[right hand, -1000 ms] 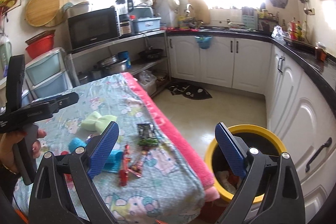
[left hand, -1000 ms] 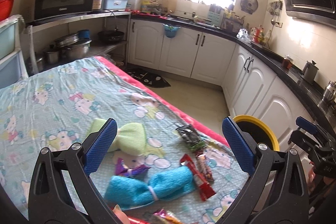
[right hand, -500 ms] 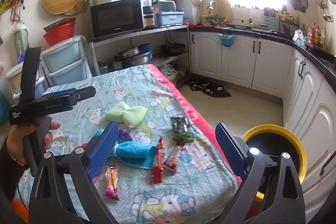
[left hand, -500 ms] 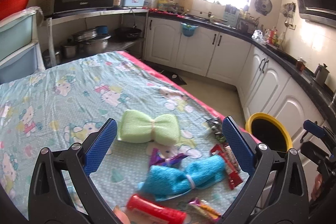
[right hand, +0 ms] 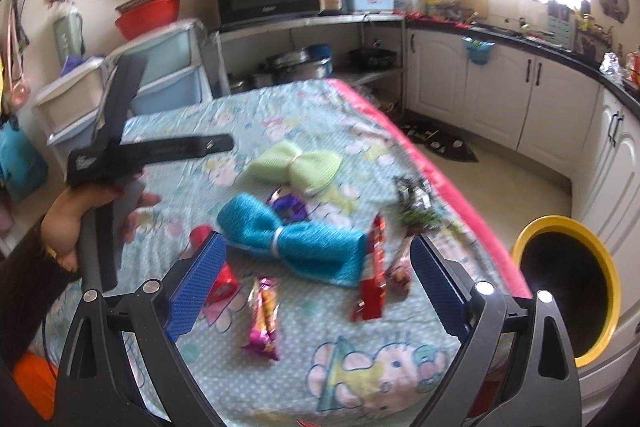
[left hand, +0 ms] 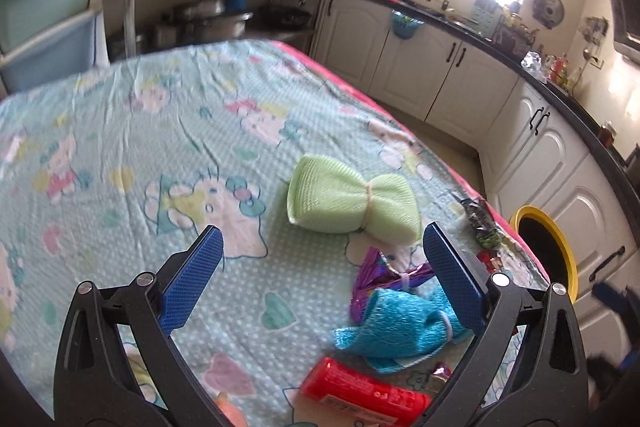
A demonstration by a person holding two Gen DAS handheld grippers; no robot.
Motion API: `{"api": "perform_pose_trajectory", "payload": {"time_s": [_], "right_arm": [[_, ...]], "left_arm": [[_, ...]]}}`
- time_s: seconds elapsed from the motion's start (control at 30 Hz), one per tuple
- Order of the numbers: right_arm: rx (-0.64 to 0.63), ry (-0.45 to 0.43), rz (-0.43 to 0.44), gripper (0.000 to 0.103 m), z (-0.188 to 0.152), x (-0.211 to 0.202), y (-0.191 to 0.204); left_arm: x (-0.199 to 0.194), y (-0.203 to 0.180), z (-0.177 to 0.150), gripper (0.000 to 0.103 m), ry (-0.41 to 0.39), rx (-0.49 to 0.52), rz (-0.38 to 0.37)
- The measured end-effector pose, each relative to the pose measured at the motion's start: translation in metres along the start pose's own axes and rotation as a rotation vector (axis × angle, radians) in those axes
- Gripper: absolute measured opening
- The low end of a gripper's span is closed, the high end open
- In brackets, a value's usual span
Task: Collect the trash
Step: 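Grasp the green mesh bow with the left tool while the right tool grasps a snack wrapper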
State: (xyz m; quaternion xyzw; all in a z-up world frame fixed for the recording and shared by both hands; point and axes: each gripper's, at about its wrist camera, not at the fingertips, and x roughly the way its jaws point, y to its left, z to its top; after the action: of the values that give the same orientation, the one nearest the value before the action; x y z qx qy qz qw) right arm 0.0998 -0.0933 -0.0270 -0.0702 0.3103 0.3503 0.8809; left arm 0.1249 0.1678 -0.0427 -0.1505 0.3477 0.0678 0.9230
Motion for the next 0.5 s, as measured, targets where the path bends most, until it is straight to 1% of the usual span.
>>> {"api": "perform_pose_trajectory", "payload": {"time_s": [0.1,0.27,0.37,0.5], "right_arm": [[-0.020,0.038,0.017,0.091,-0.008,0.011,0.009],[-0.049,0.096,0.037,0.091,-0.019,0.030,0.021],[-0.061,0.123,0.043,0.091,-0.024,0.040,0.024],[-0.069,0.156,0.047,0.090,-0.029,0.054,0.028]], "left_arm": [[0.013,0.007,0.001,0.092,0.025,-0.038,-0.025],[0.040,0.016,0.011,0.092,0.062,-0.106,-0.093],[0.061,0.025,0.019,0.092,0.093,-0.180,-0.136],[0.090,0.037,0.024,0.092,0.156,-0.289,-0.166]]}}
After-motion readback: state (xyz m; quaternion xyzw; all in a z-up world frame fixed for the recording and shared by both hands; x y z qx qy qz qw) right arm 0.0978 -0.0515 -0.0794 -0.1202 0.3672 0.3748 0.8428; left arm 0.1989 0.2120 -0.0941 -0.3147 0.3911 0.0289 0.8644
